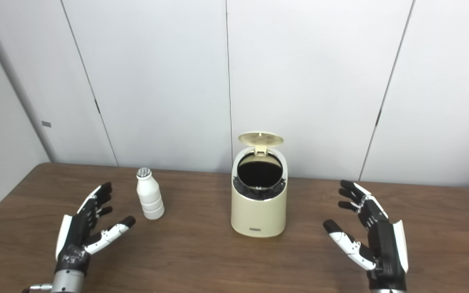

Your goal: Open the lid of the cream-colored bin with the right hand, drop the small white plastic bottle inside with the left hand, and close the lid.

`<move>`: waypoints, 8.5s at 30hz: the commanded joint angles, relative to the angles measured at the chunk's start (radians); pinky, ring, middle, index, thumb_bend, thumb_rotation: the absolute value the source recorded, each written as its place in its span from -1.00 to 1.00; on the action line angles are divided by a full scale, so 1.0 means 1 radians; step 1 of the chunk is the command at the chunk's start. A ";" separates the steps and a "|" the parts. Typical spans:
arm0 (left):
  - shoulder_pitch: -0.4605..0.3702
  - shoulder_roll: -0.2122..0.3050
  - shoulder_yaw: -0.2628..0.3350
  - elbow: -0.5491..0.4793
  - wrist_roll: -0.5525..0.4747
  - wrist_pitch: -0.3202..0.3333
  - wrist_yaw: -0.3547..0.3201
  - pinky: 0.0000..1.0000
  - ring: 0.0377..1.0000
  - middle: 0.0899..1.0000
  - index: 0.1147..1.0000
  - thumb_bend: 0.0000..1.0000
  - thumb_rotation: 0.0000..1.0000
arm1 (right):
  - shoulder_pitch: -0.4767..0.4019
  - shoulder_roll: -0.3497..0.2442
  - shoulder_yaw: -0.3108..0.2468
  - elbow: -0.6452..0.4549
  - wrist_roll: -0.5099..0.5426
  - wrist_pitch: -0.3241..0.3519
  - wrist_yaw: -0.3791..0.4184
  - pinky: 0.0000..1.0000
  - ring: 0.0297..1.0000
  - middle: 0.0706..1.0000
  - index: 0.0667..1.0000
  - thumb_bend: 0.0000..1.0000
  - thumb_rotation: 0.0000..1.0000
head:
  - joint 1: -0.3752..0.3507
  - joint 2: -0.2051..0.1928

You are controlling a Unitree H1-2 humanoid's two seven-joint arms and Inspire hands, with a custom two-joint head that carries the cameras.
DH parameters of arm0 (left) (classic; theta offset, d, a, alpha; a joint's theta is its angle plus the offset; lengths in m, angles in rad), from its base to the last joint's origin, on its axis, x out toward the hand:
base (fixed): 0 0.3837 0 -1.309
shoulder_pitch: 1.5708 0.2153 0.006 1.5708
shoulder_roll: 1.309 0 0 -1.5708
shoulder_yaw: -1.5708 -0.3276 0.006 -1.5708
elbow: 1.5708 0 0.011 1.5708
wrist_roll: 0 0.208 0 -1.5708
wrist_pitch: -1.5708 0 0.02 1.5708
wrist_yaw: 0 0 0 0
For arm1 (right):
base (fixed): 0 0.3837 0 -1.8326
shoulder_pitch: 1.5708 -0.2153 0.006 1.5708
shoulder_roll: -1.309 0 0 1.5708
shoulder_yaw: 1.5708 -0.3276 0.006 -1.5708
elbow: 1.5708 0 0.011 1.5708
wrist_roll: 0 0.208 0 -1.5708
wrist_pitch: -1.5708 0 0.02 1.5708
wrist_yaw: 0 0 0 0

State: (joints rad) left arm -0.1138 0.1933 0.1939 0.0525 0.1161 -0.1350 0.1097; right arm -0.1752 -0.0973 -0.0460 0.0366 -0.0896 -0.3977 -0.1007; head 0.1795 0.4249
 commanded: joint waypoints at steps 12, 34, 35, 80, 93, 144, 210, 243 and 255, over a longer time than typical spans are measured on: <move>-0.096 0.027 -0.038 -0.008 0.039 0.004 0.003 0.61 0.77 0.79 0.78 1.00 -0.24 | -0.028 -0.014 -0.014 -0.007 0.008 -0.065 0.004 0.34 0.52 0.54 0.45 0.16 0.32 | 0.000 0.007; -0.174 0.013 -0.078 0.022 0.174 0.043 0.065 0.50 0.67 0.70 0.75 1.00 -0.29 | -0.018 -0.009 -0.016 -0.029 0.019 -0.045 0.011 0.37 0.55 0.57 0.46 0.22 0.27 | 0.000 0.007; -0.175 0.013 -0.078 0.025 0.177 0.042 0.068 0.50 0.67 0.70 0.74 1.00 -0.30 | -0.018 -0.009 -0.016 -0.031 0.018 -0.044 0.010 0.36 0.54 0.56 0.46 0.24 0.28 | 0.000 0.007; -0.291 0.007 -0.127 0.208 0.274 0.115 0.161 0.40 0.58 0.58 0.64 1.00 -0.33 | 0.008 -0.025 -0.021 -0.099 0.054 -0.001 0.068 0.32 0.51 0.54 0.46 0.40 0.25 | 0.024 0.016; -0.328 -0.033 -0.087 0.294 0.274 0.050 0.346 -0.16 -0.06 -0.11 -0.03 0.26 -0.98 | 0.010 -0.023 -0.016 -0.111 0.036 0.009 0.066 0.27 0.51 0.54 0.45 0.45 0.27 | 0.015 0.019; -0.306 -0.055 -0.269 -0.121 0.466 -0.256 0.280 0.99 0.48 -0.15 -0.15 0.05 -1.00 | -0.019 0.003 -0.006 -0.071 -0.119 -0.031 -0.007 0.64 0.75 0.63 0.53 0.28 0.42 | -0.072 -0.020; -0.575 -0.077 -0.667 0.520 0.639 -0.335 0.911 -0.27 -0.08 -0.14 -0.22 0.01 -1.00 | -0.010 0.003 0.054 -0.030 -0.124 -0.072 -0.093 0.69 0.76 0.69 0.53 0.30 0.31 | -0.166 -0.060; -0.697 -0.038 -0.796 0.724 0.433 -0.335 0.920 -0.46 -0.26 -0.06 -0.15 0.00 -1.00 | -0.014 0.020 0.053 -0.021 -0.117 -0.070 -0.098 0.73 0.80 0.71 0.55 0.40 0.32 | -0.185 -0.074; -0.675 -0.044 -0.769 0.702 0.386 -0.335 0.852 -0.59 -0.16 -0.09 -0.21 0.01 -1.00 | -0.008 0.026 0.051 -0.038 -0.124 -0.070 -0.094 0.72 0.80 0.69 0.52 0.36 0.30 | -0.190 -0.067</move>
State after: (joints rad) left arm -0.7487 0.1463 -0.5881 0.7779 0.5059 -0.4532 0.9634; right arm -0.1614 -0.0741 0.0054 0.0339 -0.2191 -0.4304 -0.1943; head -0.0092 0.3590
